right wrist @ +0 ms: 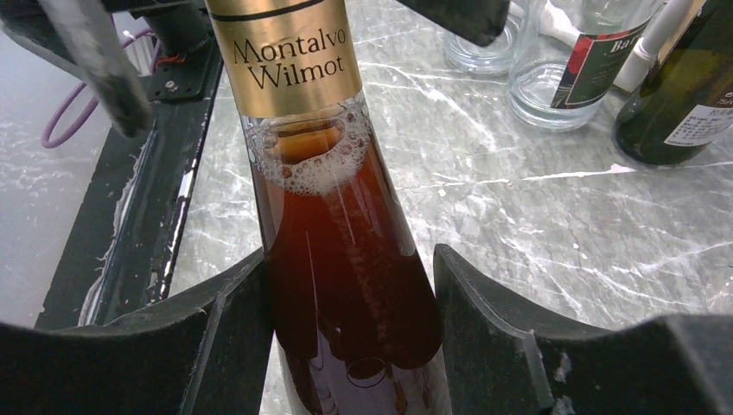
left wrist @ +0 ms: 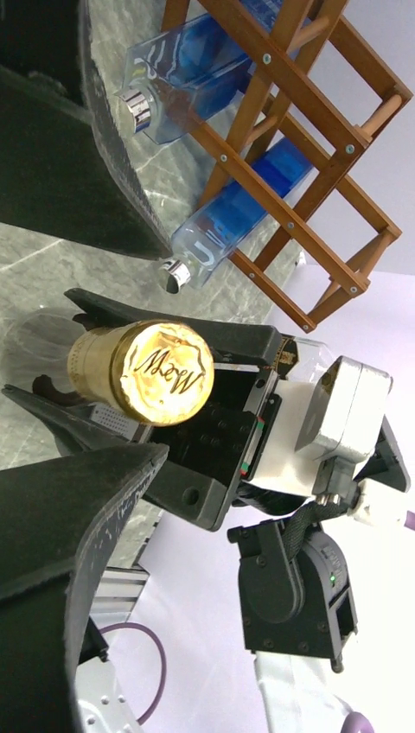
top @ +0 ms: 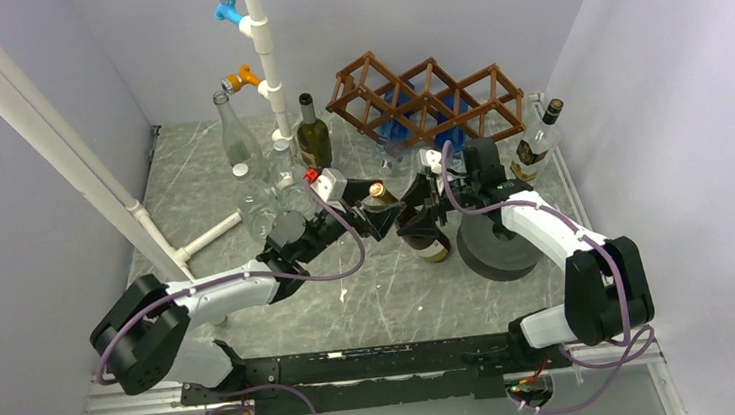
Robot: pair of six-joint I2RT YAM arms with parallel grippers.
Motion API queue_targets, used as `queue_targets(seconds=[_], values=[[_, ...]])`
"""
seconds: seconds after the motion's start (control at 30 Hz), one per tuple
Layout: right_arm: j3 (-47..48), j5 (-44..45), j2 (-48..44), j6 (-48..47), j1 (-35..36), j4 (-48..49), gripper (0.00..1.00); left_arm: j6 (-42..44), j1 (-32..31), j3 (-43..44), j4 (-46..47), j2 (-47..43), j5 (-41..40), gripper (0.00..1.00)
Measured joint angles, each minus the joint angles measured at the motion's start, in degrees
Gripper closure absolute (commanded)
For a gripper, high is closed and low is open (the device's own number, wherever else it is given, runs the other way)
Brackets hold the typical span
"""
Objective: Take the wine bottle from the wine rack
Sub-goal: Place the wine bottle at the center of the board.
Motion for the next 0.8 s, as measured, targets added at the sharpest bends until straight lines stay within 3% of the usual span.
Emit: queue_targets(seconds=[0.17,0.33,0.37,0.63,0.73,0.8], values=[[0.0,0.0,0.0,0.0,0.0,0.0,0.96,-1.1,-0.1,0.6,3.1,2.9,-0.9,0.42],[0.0,0.0,0.3,0.4,-0.1,0.2,0.91,-1.5,-0.5,1.0,4.4,3.7,-0.6,0.95],[0.0,-0.2,0.3,0.5,-0.2,0.2,0.86,-1.6,-0.7,1.0,4.3,3.7,-0.6,1.00],[0.2,-0.5,0.3,1.1,-0.9,-0.1,0.16,-0.4,-0.7,4.0,-0.8,3.6,-0.1,1.00],[0.7,-1.3,0.3,1.5,-0.7,-1.8,0.01,0.5,-0.8,5.5,-4.4,3.0,-0.3,1.00],[1.3,-1.5,0.1,1.6,-0.5,-2.7,0.00,1.5,-0.8,6.4,-7.3,2.1,-0.7,1.00]])
